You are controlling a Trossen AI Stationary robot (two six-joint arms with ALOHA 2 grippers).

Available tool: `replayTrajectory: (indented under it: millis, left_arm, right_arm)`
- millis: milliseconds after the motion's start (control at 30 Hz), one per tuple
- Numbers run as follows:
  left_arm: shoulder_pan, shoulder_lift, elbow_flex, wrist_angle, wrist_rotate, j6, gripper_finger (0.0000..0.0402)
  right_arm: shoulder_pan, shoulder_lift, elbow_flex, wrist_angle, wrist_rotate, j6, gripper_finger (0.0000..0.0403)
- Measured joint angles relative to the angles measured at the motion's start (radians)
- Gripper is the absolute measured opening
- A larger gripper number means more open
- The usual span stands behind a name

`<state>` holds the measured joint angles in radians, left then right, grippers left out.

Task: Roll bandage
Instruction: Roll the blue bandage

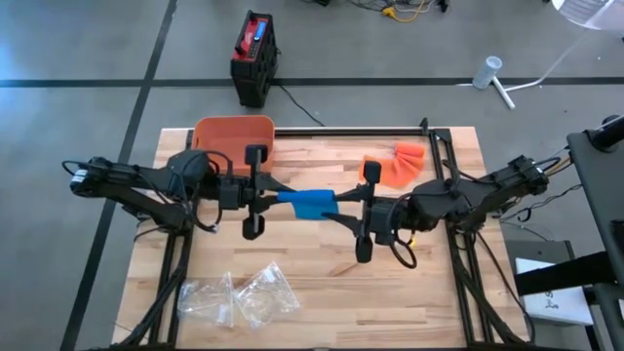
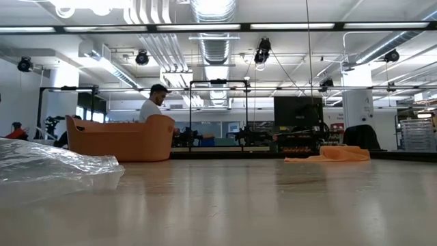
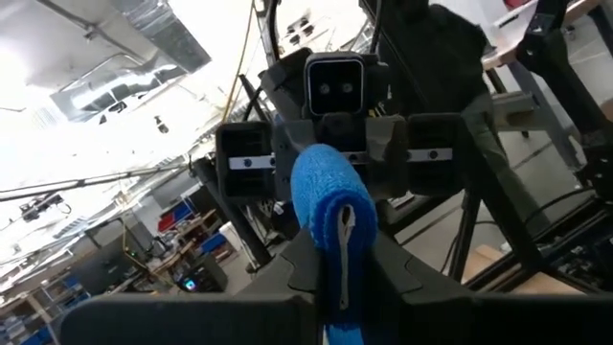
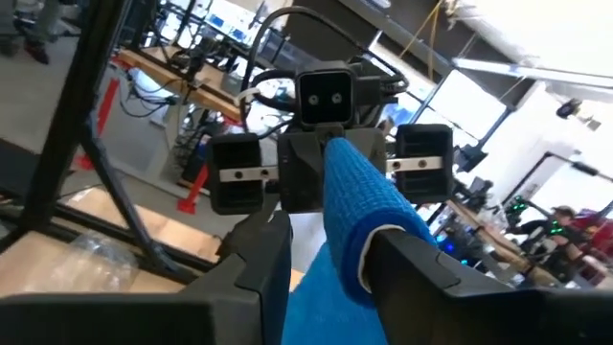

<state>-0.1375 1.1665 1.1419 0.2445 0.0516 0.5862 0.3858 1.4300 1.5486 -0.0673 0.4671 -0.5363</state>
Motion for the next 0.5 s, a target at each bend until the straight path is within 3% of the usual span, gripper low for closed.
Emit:
replayTrajectory:
  millis: [267,500]
  left_arm:
    - [0.000,0.015,0.000,0.000,0.018,0.007,0.0027]
    - [0.000,0.040,0.000,-0.010,0.016,0.027,0.0065]
  right_arm:
    - [-0.006,-0.001,0.000,-0.037,-0.028,0.053,0.0130]
    - [-0.012,-0.003,0.000,-0.060,-0.055,0.060,0.0108]
